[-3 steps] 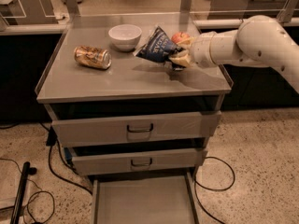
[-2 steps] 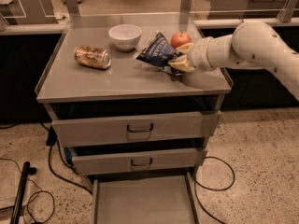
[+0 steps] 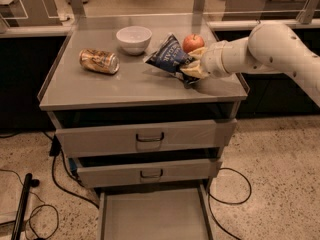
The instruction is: Pick blue chip bag from bottom drawer and place on counter
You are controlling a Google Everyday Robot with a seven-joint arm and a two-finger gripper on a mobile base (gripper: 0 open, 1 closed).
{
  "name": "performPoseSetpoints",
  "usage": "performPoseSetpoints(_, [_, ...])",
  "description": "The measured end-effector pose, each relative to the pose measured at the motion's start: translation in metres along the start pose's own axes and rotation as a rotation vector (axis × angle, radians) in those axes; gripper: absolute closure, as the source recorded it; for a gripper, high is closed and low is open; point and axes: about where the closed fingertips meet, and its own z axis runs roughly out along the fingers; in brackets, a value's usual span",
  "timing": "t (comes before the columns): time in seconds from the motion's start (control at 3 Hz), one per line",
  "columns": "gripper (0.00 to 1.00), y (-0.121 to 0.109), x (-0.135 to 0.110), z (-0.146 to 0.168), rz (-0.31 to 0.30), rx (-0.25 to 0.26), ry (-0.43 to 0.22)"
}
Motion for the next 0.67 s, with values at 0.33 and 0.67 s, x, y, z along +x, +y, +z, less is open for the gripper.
performPoseSetpoints(0.33, [0.59, 0.0000, 0.0000, 0.0000, 0.000, 0.000, 0.000])
performPoseSetpoints(0.67, [0.27, 0.0001, 0.0000, 0.0001, 0.000, 0.000, 0.000])
